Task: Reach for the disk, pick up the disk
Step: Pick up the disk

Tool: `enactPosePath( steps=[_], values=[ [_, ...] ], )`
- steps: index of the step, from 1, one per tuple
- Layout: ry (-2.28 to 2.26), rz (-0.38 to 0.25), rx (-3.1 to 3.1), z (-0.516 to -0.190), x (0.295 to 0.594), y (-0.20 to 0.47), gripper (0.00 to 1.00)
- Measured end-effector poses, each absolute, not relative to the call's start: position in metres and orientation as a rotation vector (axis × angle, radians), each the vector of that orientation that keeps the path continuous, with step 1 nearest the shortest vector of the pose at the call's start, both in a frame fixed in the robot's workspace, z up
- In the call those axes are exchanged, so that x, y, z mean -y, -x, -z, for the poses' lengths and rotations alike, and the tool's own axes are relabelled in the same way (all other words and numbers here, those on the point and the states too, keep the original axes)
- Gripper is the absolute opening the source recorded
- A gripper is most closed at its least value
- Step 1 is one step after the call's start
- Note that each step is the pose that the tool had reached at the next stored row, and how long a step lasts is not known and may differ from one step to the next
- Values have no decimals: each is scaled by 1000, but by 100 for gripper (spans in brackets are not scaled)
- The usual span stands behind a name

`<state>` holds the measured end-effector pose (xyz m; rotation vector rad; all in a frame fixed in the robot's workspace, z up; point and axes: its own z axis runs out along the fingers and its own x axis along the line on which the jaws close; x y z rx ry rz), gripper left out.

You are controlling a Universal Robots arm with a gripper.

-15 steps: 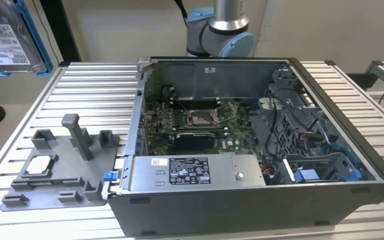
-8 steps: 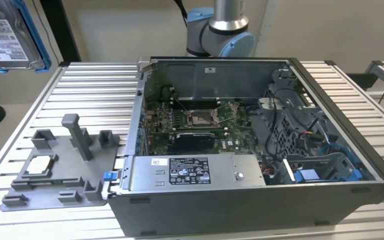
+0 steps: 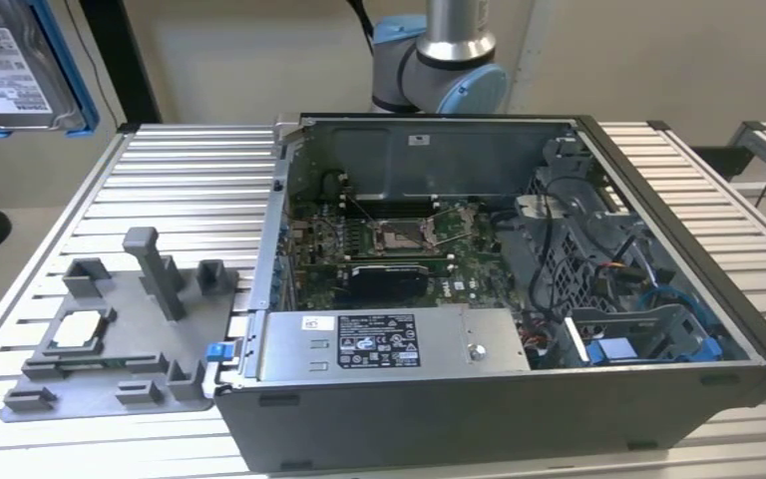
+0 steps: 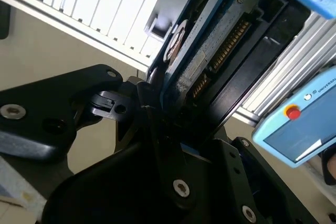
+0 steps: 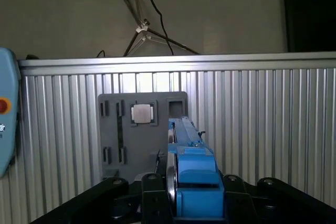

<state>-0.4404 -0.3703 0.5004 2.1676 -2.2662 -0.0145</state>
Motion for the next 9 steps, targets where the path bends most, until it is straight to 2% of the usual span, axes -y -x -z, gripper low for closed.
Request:
enactPosePath(
  steps=[9],
  values=[
    [-2168, 15, 2266, -512, 370, 440, 0]
  ],
)
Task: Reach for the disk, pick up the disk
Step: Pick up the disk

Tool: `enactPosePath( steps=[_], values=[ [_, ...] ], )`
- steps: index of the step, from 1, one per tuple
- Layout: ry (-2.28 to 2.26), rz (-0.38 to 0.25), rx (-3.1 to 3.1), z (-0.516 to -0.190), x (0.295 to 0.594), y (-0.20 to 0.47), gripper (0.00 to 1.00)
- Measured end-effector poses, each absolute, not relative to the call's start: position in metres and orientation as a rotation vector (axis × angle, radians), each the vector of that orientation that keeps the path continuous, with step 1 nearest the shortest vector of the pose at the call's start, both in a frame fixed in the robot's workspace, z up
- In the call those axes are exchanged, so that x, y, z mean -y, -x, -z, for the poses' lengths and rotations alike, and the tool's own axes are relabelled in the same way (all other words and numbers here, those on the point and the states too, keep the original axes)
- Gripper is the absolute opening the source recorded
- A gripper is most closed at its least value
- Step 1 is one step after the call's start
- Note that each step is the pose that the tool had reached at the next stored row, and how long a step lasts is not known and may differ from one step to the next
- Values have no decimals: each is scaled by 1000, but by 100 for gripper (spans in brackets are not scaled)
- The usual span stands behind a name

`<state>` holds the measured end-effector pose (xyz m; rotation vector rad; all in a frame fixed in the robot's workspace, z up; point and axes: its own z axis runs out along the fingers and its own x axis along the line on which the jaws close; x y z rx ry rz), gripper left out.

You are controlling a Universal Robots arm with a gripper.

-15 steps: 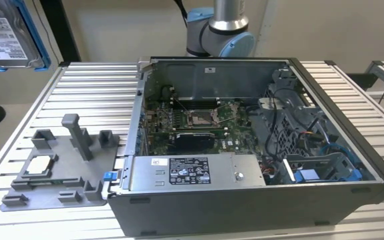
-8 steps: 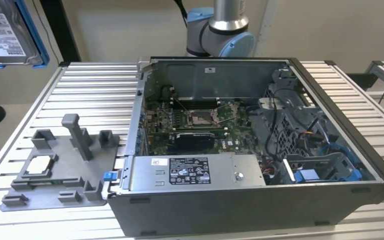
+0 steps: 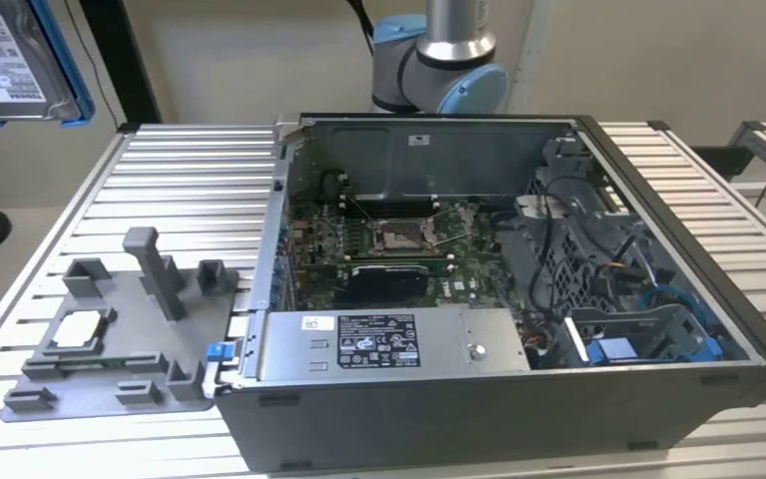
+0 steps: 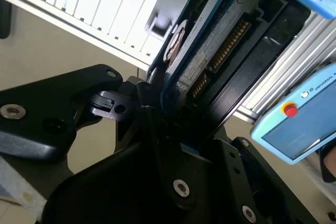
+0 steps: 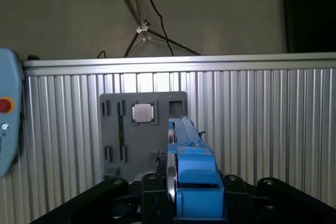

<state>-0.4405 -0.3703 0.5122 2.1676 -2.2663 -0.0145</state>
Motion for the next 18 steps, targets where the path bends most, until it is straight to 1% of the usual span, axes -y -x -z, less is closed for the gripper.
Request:
enactPosePath(
  steps=[10, 18],
  values=[
    [-2170, 10, 2268, -523, 370, 441, 0],
    [-2168, 11, 2266, -523, 370, 427, 0]
  ],
)
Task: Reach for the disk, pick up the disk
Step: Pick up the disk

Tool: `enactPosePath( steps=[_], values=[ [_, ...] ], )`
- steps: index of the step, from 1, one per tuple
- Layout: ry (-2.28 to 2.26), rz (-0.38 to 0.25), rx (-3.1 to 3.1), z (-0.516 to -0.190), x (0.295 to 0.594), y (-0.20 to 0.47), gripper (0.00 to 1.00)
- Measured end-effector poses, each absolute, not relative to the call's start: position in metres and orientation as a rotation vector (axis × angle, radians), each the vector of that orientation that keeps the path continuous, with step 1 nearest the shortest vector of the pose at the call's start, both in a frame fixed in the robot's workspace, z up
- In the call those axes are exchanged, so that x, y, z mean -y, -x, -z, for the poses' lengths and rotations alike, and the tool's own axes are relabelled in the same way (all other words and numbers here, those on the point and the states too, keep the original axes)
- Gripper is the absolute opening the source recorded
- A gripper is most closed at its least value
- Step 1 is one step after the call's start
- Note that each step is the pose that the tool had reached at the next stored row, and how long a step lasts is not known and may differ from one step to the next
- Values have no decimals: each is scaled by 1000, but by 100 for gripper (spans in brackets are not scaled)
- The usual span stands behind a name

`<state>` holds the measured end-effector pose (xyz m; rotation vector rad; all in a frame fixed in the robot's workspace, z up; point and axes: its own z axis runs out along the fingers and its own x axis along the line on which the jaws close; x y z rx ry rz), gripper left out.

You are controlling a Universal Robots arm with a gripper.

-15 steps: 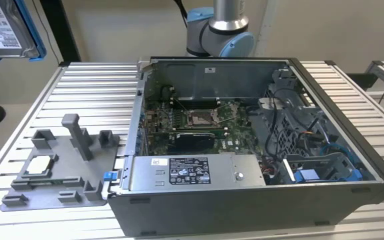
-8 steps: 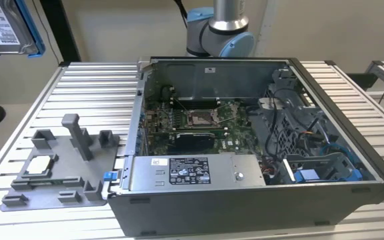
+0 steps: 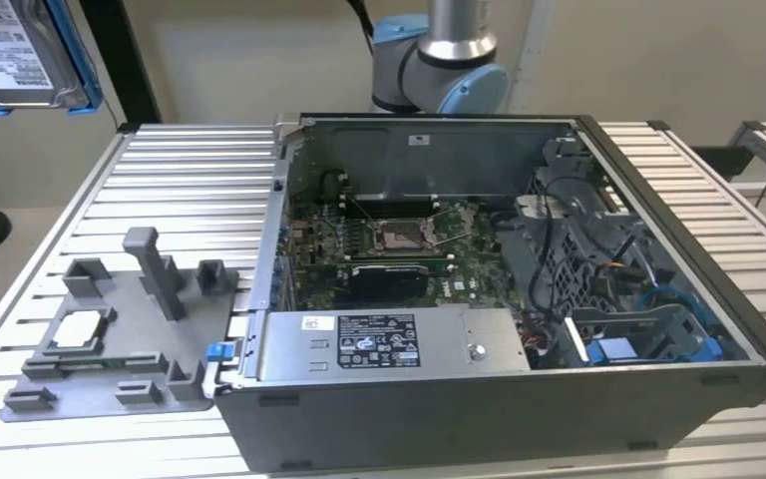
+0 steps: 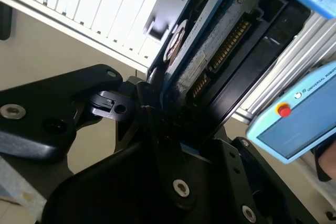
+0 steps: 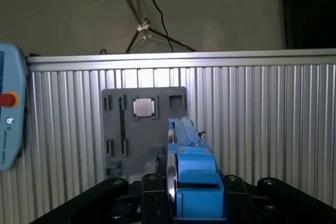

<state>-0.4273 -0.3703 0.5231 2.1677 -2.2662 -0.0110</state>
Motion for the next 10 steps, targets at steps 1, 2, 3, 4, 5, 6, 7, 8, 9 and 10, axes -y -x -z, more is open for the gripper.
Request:
enactPosePath(
  steps=[1, 2, 3, 4, 5, 6, 7, 8, 9, 10],
  values=[
    [-2168, 11, 2266, -523, 370, 425, 0],
    [-2168, 11, 2266, -523, 370, 423, 0],
    [-2168, 11, 2266, -523, 370, 421, 0],
    [-2168, 11, 2266, -523, 370, 418, 0],
    [-2168, 11, 2266, -523, 370, 416, 0],
    [-2168, 11, 2266, -523, 370, 414, 0],
    [-2167, 11, 2266, -523, 370, 411, 0],
    [-2168, 11, 2266, -523, 370, 409, 0],
    [-2167, 10, 2266, -523, 370, 406, 0],
    [-2167, 10, 2266, -523, 370, 403, 0]
  ],
)
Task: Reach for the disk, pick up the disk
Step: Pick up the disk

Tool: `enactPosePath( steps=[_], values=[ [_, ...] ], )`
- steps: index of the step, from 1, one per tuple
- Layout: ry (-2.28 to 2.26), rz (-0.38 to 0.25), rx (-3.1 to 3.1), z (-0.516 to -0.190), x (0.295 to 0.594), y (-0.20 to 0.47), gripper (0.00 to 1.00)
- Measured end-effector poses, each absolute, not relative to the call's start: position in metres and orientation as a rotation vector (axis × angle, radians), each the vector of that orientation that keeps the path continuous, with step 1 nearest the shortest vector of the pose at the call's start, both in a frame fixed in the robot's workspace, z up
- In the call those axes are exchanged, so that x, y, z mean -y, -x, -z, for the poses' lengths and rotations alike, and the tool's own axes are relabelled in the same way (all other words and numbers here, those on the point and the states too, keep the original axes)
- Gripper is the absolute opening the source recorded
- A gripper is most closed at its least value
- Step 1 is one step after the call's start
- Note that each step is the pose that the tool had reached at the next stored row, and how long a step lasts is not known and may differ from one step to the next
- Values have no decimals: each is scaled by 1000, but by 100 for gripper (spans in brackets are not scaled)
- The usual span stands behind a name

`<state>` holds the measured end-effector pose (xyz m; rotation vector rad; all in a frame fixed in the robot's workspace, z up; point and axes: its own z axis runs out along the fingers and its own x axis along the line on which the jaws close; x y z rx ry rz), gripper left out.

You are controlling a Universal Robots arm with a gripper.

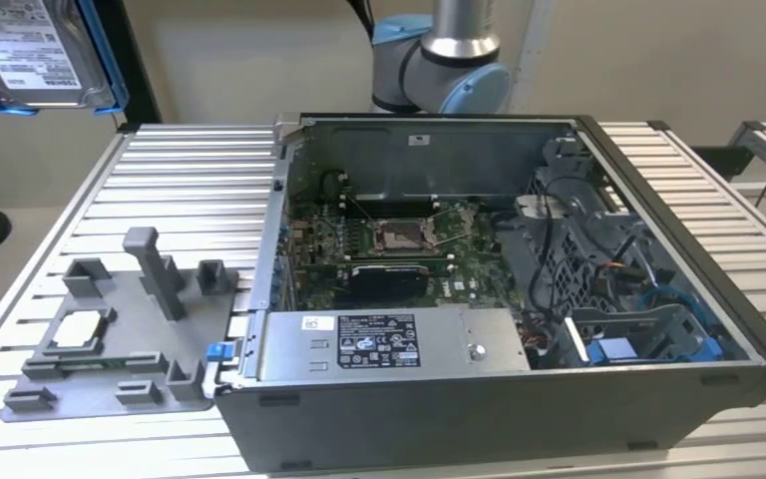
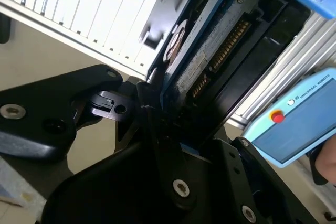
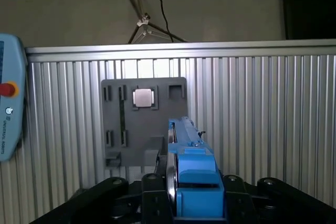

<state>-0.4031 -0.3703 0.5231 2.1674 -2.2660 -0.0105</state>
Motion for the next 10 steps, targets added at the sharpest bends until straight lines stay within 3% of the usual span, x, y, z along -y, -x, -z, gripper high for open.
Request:
enactPosePath(
  steps=[10],
  values=[
    [-2167, 10, 2266, -523, 370, 373, 0]
  ],
)
